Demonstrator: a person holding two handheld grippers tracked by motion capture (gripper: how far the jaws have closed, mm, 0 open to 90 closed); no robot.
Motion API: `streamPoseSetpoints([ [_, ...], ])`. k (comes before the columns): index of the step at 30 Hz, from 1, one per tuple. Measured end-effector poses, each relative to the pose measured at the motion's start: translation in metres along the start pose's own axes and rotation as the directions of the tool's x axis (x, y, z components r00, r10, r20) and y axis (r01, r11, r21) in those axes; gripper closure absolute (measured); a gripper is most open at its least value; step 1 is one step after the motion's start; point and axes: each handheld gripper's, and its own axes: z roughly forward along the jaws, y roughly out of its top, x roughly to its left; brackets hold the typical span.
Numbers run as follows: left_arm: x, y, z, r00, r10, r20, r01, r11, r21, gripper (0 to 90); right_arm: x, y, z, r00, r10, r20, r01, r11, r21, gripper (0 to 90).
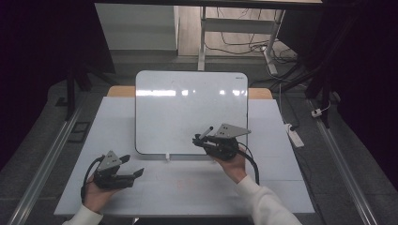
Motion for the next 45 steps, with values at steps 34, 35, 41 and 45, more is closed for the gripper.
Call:
streamPoseSetpoints([
  [34, -0.090, 0.138, 0.053, 0.9192, 0.319, 0.231, -0.259, 0.9315, -0.256, 75.9, 0.026, -0.015, 0.020, 0.9860, 0.052, -0.158, -0.041, 0.997, 0.073, 77.4],
  [35, -0.090, 0.138, 0.052, 0.9193, 0.323, 0.225, -0.264, 0.9294, -0.258, 77.0, 0.026, -0.015, 0.020, 0.9857, 0.054, -0.160, -0.042, 0.996, 0.074, 77.4],
  [41, -0.090, 0.138, 0.052, 0.9211, 0.327, 0.211, -0.275, 0.9304, -0.243, 80.8, 0.026, -0.017, 0.022, 0.9835, 0.068, -0.168, -0.054, 0.995, 0.084, 77.4],
  [45, -0.084, 0.140, 0.050, 0.9252, 0.302, 0.229, -0.247, 0.9386, -0.241, 81.1, 0.025, -0.017, 0.022, 0.9815, 0.083, -0.173, -0.069, 0.994, 0.082, 76.1],
])
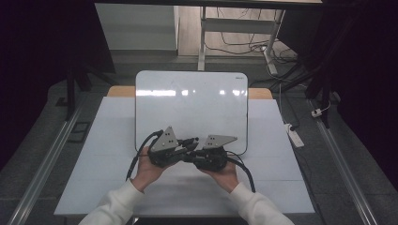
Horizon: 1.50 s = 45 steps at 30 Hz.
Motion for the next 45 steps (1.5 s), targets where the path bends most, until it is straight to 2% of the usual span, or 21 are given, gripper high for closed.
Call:
streamPoseSetpoints([
  [2, 0.005, 0.001, -0.005, 0.9991, 0.004, -0.042, -0.003, 0.9999, 0.011, 81.2, 0.001, 0.001, -0.003, 1.0000, -0.005, 0.008, 0.005, 1.000, -0.013, 70.4],
  [4, 0.014, 0.001, -0.014, 0.9976, -0.025, -0.065, 0.026, 0.9997, 0.006, 81.2, 0.003, 0.002, -0.008, 0.9997, -0.007, 0.024, 0.008, 0.999, -0.037, 63.1],
  [6, 0.026, 0.000, -0.021, 0.9940, -0.053, -0.095, 0.054, 0.9985, 0.008, 81.2, 0.003, 0.002, -0.016, 0.9986, -0.015, 0.051, 0.018, 0.999, -0.046, 60.6],
  [11, 0.061, -0.002, -0.035, 0.9775, -0.139, -0.159, 0.142, 0.9898, 0.008, 81.1, -0.001, -0.006, -0.042, 0.9956, 0.011, 0.093, -0.005, 0.998, -0.061, 58.6],
  [14, 0.084, 0.002, -0.040, 0.9670, -0.163, -0.195, 0.173, 0.9844, 0.033, 81.2, -0.003, -0.014, -0.059, 0.9910, 0.006, 0.134, 0.000, 0.999, -0.052, 57.8],
  [17, 0.104, 0.007, -0.044, 0.9550, -0.185, -0.231, 0.201, 0.9784, 0.047, 81.2, -0.006, -0.023, -0.078, 0.9816, -0.006, 0.191, 0.014, 0.999, -0.036, 57.5],
  [21, 0.125, 0.012, -0.046, 0.9399, -0.208, -0.271, 0.232, 0.9707, 0.061, 81.2, -0.013, -0.036, -0.102, 0.9628, 0.017, 0.270, -0.004, 0.999, -0.046, 56.9],
  [28, 0.150, 0.016, -0.049, 0.9170, -0.231, -0.325, 0.272, 0.9585, 0.086, 81.1, -0.024, -0.051, -0.129, 0.9279, 0.030, 0.372, -0.010, 0.998, -0.055, 52.7],
  [32, 0.162, 0.023, -0.053, 0.9100, -0.234, -0.342, 0.286, 0.9518, 0.110, 81.1, -0.026, -0.058, -0.139, 0.9141, 0.038, 0.404, -0.017, 0.998, -0.055, 51.6],
  [39, 0.178, 0.039, -0.057, 0.9000, -0.213, -0.380, 0.289, 0.9446, 0.156, 81.1, -0.030, -0.064, -0.144, 0.9044, 0.051, 0.424, -0.034, 0.998, -0.048, 51.3],
  [45, 0.187, 0.040, -0.046, 0.8916, -0.211, -0.401, 0.304, 0.9350, 0.183, 81.0, -0.030, -0.065, -0.141, 0.9076, 0.045, 0.418, -0.034, 0.999, -0.034, 51.0],
])
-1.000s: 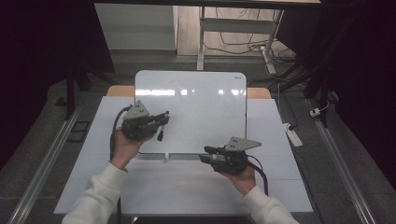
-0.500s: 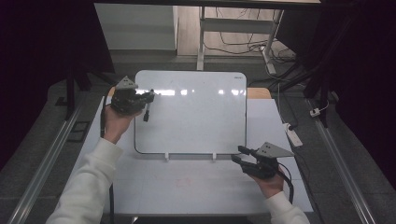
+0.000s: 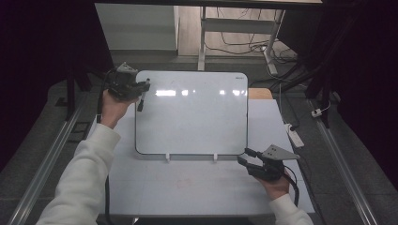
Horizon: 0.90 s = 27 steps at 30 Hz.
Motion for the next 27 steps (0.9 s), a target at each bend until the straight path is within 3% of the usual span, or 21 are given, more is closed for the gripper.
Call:
streamPoseSetpoints([
  [14, 0.004, 0.010, 0.026, 0.9982, 0.023, -0.056, -0.022, 0.9994, 0.026, 80.5, -0.001, -0.003, 0.003, 1.0000, 0.002, -0.006, -0.002, 1.000, 0.015, 50.6],
  [27, 0.000, 0.011, 0.034, 0.9957, 0.057, -0.074, -0.056, 0.9984, 0.006, 78.9, 0.000, -0.004, 0.005, 0.9999, 0.002, -0.013, -0.002, 1.000, 0.019, 50.4],
])
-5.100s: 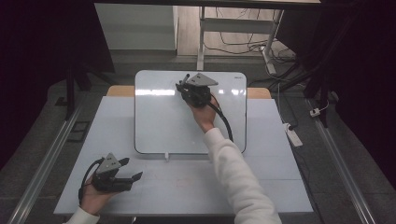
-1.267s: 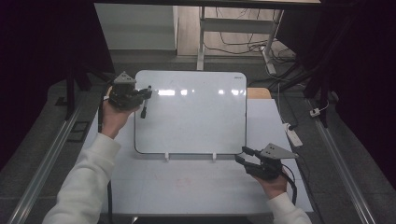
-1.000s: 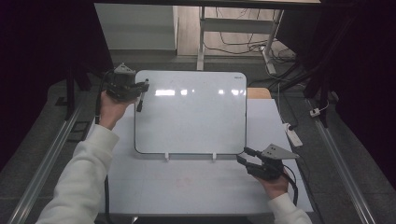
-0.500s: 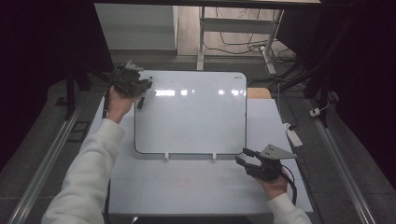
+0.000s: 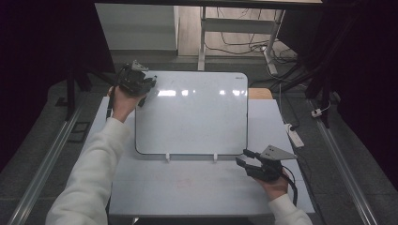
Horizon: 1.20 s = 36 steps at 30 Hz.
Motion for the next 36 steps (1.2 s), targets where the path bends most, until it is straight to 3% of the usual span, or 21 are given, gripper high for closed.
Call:
streamPoseSetpoints([
  [8, -0.002, 0.000, -0.005, 0.9999, 0.012, -0.010, -0.013, 0.9992, -0.039, 62.0, 0.000, 0.000, 0.000, 1.0000, 0.001, 0.000, -0.001, 1.000, 0.000, 50.1],
  [13, -0.005, -0.008, -0.024, 0.9996, 0.026, -0.009, -0.027, 0.9972, -0.070, 47.2, -0.003, -0.001, -0.002, 1.0000, 0.002, 0.006, -0.002, 1.000, -0.004, 49.7],
  [15, -0.008, -0.017, -0.035, 0.9996, 0.025, 0.014, -0.024, 0.9960, -0.086, 43.7, -0.005, -0.001, -0.003, 0.9999, -0.002, 0.013, 0.002, 1.000, -0.005, 49.3],
  [22, -0.028, -0.066, -0.071, 0.9919, 0.055, 0.115, -0.045, 0.9951, -0.088, 35.0, -0.012, -0.004, -0.009, 0.9991, -0.024, 0.035, 0.024, 1.000, 0.004, 46.4],
  [26, -0.042, -0.102, -0.084, 0.9835, 0.045, 0.175, -0.033, 0.9969, -0.072, 32.4, -0.016, -0.007, -0.013, 0.9989, -0.015, 0.045, 0.015, 1.000, 0.006, 45.7],
  [29, -0.052, -0.127, -0.092, 0.9767, 0.017, 0.214, 0.000, 0.9969, -0.078, 31.3, -0.018, -0.009, -0.016, 0.9984, -0.014, 0.055, 0.013, 1.000, 0.008, 45.5],
  [31, -0.059, -0.143, -0.095, 0.9729, 0.002, 0.231, 0.013, 0.9977, -0.066, 31.1, -0.019, -0.009, -0.017, 0.9979, -0.021, 0.061, 0.020, 1.000, 0.011, 45.4],
  [33, -0.068, -0.158, -0.096, 0.9750, 0.012, 0.222, -0.001, 0.9988, -0.049, 30.4, -0.019, -0.010, -0.018, 0.9973, -0.033, 0.065, 0.032, 0.999, 0.015, 45.3],
  [36, -0.079, -0.179, -0.095, 0.9691, -0.001, 0.247, 0.007, 0.9997, -0.025, 29.9, -0.021, -0.013, -0.018, 0.9963, -0.046, 0.073, 0.044, 0.999, 0.023, 45.2],
])
